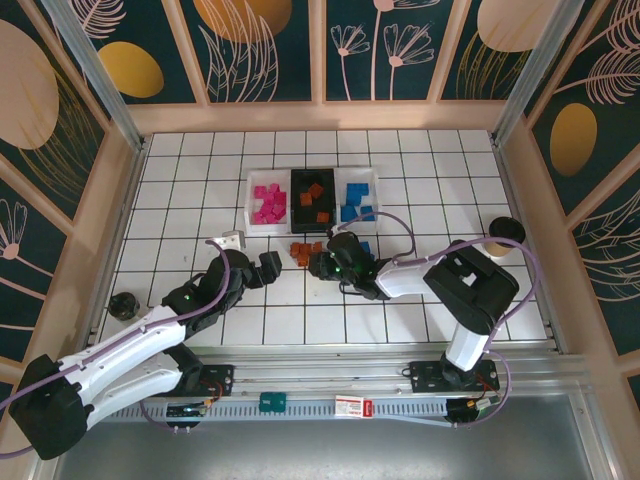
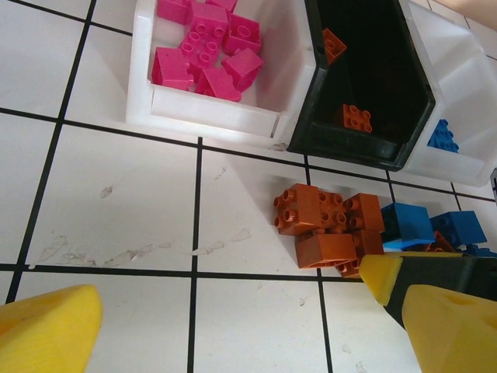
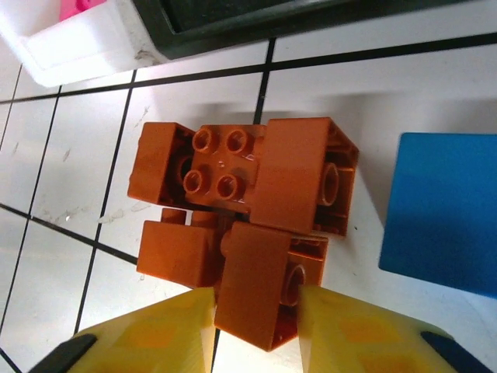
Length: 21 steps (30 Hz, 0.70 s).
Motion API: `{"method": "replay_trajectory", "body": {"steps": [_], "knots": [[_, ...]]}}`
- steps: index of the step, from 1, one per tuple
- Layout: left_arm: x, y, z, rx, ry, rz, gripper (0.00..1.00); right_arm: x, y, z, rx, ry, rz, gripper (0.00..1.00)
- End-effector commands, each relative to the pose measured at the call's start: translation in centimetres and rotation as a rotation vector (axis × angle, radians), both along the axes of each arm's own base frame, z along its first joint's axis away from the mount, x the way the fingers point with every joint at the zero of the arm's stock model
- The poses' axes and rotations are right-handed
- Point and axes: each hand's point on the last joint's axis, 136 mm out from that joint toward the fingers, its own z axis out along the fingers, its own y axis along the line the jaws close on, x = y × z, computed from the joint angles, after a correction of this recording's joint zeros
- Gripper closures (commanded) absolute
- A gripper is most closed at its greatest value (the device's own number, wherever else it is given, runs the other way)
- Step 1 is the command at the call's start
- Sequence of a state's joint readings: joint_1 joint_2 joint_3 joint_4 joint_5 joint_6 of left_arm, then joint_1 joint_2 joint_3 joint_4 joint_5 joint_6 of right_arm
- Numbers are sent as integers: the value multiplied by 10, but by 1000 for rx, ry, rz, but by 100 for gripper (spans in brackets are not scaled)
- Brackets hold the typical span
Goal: Sort the legos into containers by color
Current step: Pick up the lego from the center of the table, then place the lego in the container.
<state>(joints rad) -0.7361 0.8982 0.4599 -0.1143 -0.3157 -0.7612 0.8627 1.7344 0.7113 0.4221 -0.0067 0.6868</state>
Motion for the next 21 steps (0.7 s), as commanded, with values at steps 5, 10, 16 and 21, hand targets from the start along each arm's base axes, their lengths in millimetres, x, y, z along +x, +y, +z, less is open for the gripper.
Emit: {"method": "replay_trajectory", "body": {"steps": [5,10,16,21], "knots": [[0,3,1,10,4,13,1,-4,-12,29,33,-56,3,81],[0,3,1,14,0,12,1,-9,-19,71,64,-125,24,83],[0,-1,-1,9,5,-9,1,23,-13,121,76,-221,32,83],[-1,-5,-2,-2,16,-24,1,77,-3,123,44,-249,0,83]]}}
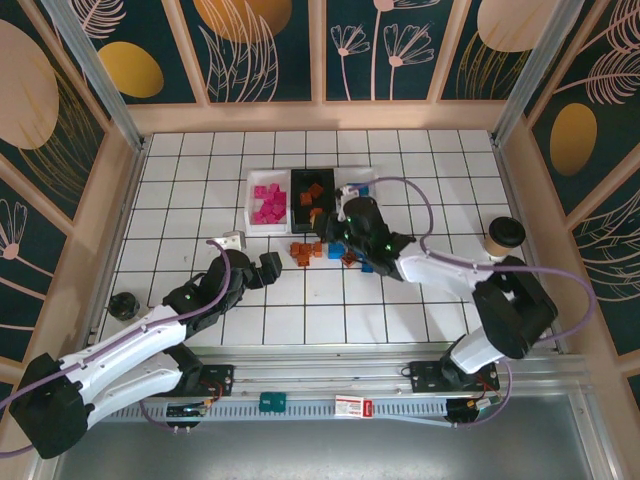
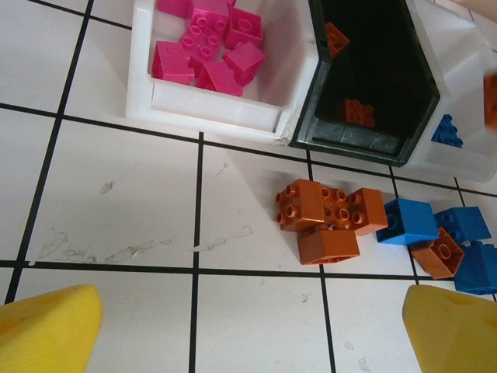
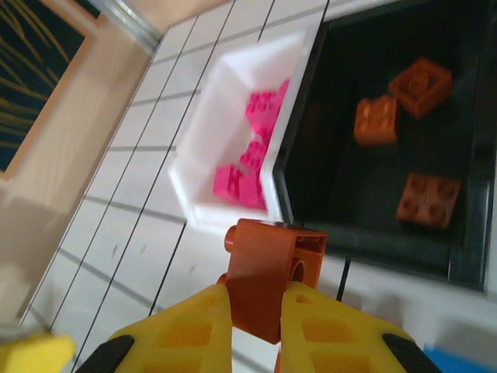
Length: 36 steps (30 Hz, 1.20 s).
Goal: Sort the legos into containers by color
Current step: Place the lego in the container.
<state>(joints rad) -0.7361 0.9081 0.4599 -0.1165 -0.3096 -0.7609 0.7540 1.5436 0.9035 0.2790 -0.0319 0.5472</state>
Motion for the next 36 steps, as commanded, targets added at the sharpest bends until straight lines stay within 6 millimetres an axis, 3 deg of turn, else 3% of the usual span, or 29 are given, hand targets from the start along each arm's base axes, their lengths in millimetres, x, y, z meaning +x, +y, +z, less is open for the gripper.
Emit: {"method": "replay_trajectory", "body": {"steps": [1,8,12,16,21,28,30,33,36], "knots": [[-1,-4,1,-9,7,-19,1,31,5,-11,-66,-6,-1,83],[-3,-8,-8,-16,34,-33,1,84,23,-36,-129,30,-32,83],[-4,-8,-12,-10,46,-34,1,98,29,-42,-121,47,-44,82],[-3,-9,-13,-11,48,-35,1,103,33,-44,-113,72,-54,70],[-2,-14,-12,-13,50,-57,1,98,30,-23,-92,40,-58,58],[8,-36,-10,4,59,-130,4,67,7,10,-12,-7,-76,55],[13,-43,-11,9,59,-133,5,53,-4,10,10,-9,-83,55],[21,-61,-18,46,66,-157,16,33,-24,4,24,-2,-107,55],[28,-85,-28,115,77,-186,19,15,-43,-2,18,3,-128,54]]}}
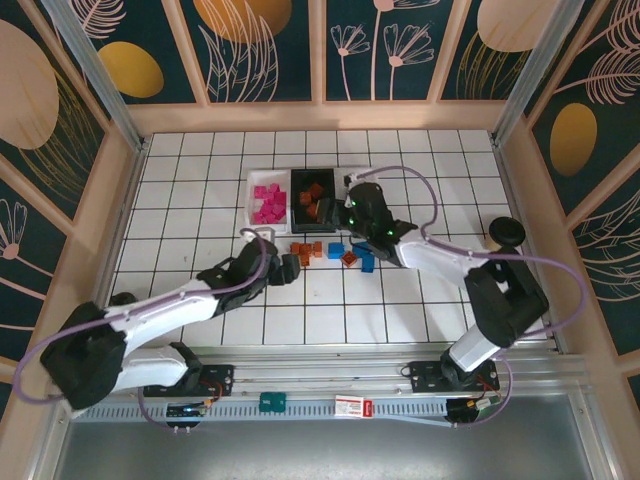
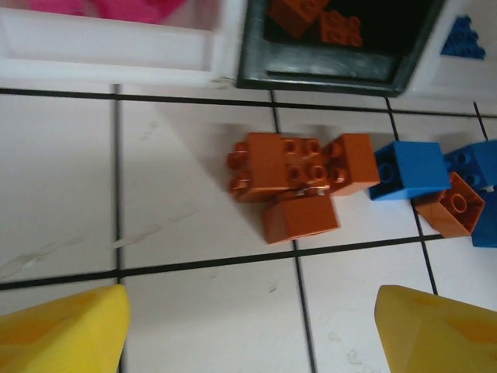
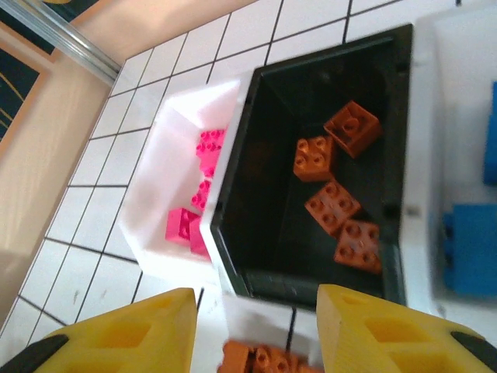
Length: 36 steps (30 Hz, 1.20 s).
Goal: Sort the legos into containers by color
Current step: Place the lego in the container, then pick up the lego from the center of the table.
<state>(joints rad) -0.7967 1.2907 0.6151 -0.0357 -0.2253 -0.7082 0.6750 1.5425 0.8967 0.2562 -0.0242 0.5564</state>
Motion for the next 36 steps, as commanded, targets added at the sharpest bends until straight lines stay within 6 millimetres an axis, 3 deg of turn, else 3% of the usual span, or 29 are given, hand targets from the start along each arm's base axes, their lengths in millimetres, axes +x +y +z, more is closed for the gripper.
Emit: {"method": "replay_trajectory", "body": {"steps": [1,4,9,17,21,28,36], "knots": [[14,-31,7,17,-47,-43,19,-12,-17,6,31,-24,-42,54],[21,-47,-9,31,-26,-62,20,-26,-36,3,25,-27,-73,54],[32,-57,-30,79,0,-61,29,-44,-57,3,29,-29,-101,54],[42,-52,-58,165,21,-19,44,-58,-71,5,40,-39,-113,53],[43,-52,-62,176,26,-14,55,-61,-76,9,42,-51,-126,53],[31,-47,-63,145,50,-23,69,-63,-83,12,36,-65,-143,53],[22,-48,-6,23,-19,-45,69,-69,-88,-1,31,-45,-150,53]]}}
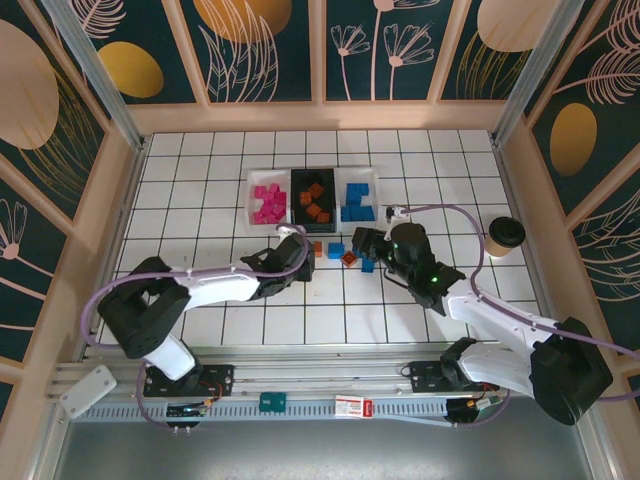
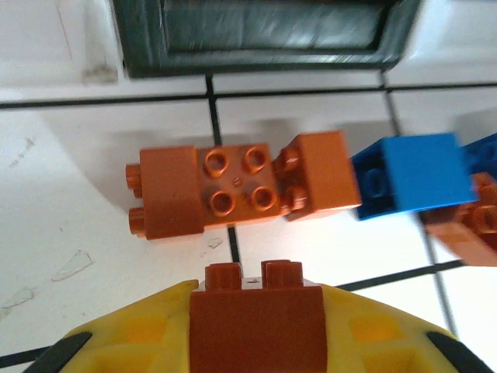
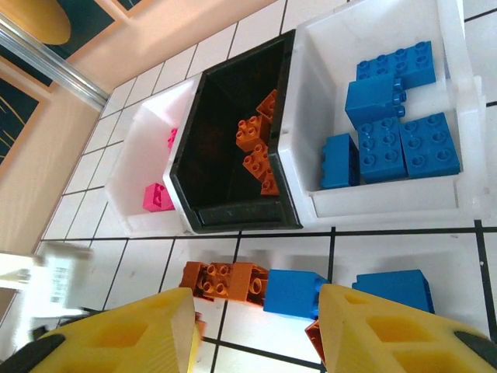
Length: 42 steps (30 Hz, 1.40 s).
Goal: Sort the legos into containers by color
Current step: Pick up the lego from the center of the table, then place the lego in the container.
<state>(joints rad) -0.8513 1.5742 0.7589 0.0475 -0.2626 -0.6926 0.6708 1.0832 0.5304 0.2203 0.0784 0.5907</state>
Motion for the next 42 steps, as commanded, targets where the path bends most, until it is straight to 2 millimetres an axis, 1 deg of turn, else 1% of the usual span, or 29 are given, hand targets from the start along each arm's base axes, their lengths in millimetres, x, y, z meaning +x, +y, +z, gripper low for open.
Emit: {"method": "replay_trajectory", "body": {"steps": [1,4,6,7,8,9,12,14,15,19,21,24,28,31,34,37,40,42], "knots": [[3,-3,30,-36,-49,-3,68,-1,-10,-7,7,13,-39,53],[21,-1,53,-20,-99,18,68,-4,-11,-14,6,29,-39,53],[39,-3,67,-48,-118,28,68,-6,-12,-17,5,38,-39,53],[48,-4,72,-63,-120,34,68,-6,-12,-19,4,42,-41,53],[57,-4,73,-69,-115,42,69,-7,-13,-20,2,46,-41,53],[70,-5,79,-78,-120,50,69,-8,-13,-22,1,49,-41,53],[98,-9,86,-62,-131,61,70,-10,-15,-25,-2,61,-44,53],[111,-13,87,-49,-131,63,70,-12,-17,-27,-2,67,-45,53],[118,-14,81,-31,-121,66,70,-14,-17,-29,-2,71,-44,53],[143,-16,73,-4,-111,86,70,-17,-20,-30,2,76,-50,53],[153,-21,69,-1,-103,87,69,-18,-23,-30,-3,76,-58,53],[164,-28,58,14,-82,84,68,-20,-26,-29,-5,75,-67,53],[175,-31,42,26,-49,91,66,-22,-28,-30,-2,73,-67,53],[182,-32,36,23,-33,97,61,-24,-30,-32,-9,77,-69,53],[184,-35,41,9,-39,97,55,-25,-31,-34,-14,81,-72,52],[185,-37,51,-13,-50,94,49,-25,-32,-35,-13,85,-75,51],[182,-42,69,-60,-64,77,44,-26,-32,-37,-13,88,-73,50],[176,-45,89,-118,-86,58,39,-26,-32,-38,-13,90,-71,49]]}}
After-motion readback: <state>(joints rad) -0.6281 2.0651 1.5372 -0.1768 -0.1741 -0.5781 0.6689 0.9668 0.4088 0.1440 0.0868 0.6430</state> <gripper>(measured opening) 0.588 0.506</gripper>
